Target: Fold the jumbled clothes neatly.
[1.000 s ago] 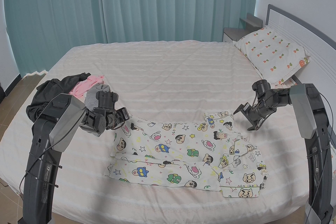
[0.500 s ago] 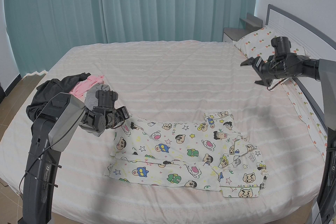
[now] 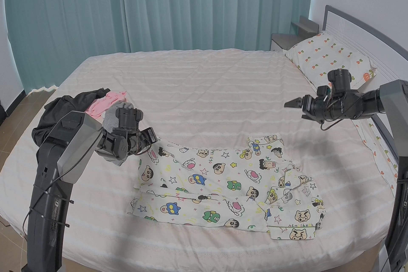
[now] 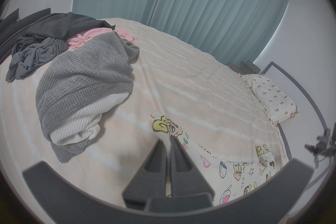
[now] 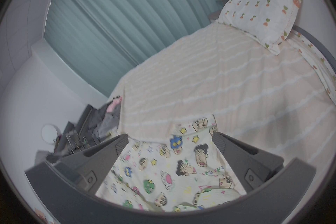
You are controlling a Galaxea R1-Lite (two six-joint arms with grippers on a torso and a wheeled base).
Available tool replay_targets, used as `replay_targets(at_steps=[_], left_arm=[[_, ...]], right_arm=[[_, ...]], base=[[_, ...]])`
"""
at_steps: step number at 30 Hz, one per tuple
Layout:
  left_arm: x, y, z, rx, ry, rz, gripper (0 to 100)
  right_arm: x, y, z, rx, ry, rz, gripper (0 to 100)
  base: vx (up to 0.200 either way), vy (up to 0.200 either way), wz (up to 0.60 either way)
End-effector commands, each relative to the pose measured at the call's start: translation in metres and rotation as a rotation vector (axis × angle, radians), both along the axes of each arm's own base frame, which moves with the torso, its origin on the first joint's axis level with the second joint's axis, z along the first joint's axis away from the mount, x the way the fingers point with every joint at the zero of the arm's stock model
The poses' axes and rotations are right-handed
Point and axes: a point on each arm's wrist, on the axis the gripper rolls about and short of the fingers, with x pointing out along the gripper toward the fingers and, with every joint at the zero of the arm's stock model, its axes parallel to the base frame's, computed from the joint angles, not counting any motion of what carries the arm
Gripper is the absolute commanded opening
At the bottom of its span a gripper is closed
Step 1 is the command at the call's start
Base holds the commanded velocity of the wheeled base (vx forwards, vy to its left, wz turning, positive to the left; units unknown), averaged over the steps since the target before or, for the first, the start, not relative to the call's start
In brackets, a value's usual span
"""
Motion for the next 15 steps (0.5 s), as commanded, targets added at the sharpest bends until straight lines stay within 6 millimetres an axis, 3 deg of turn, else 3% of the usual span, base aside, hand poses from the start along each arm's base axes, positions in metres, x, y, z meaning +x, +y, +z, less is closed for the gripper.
replay_targets(at_steps=[1,8,15], left_arm=[[-0.001,0.0,0.003,-0.007,-0.003,0.003,0],[-0.001,0.0,0.003,-0.007,-0.001,0.003,0],[-0.003,-0.004,0.0,-0.005,0.011,-0.005,0]], right_arm=[[0.002,0.0,-0.046,-0.003,0.073,0.04,100],[0.011,0.001,-0.075,-0.004,0.086,0.045,100],[0.022,0.015,-0.096,-0.005,0.098,0.062,100]], base=[[0.0,0.0,0.0],[0.0,0.0,0.0],[0.0,0.0,0.0]])
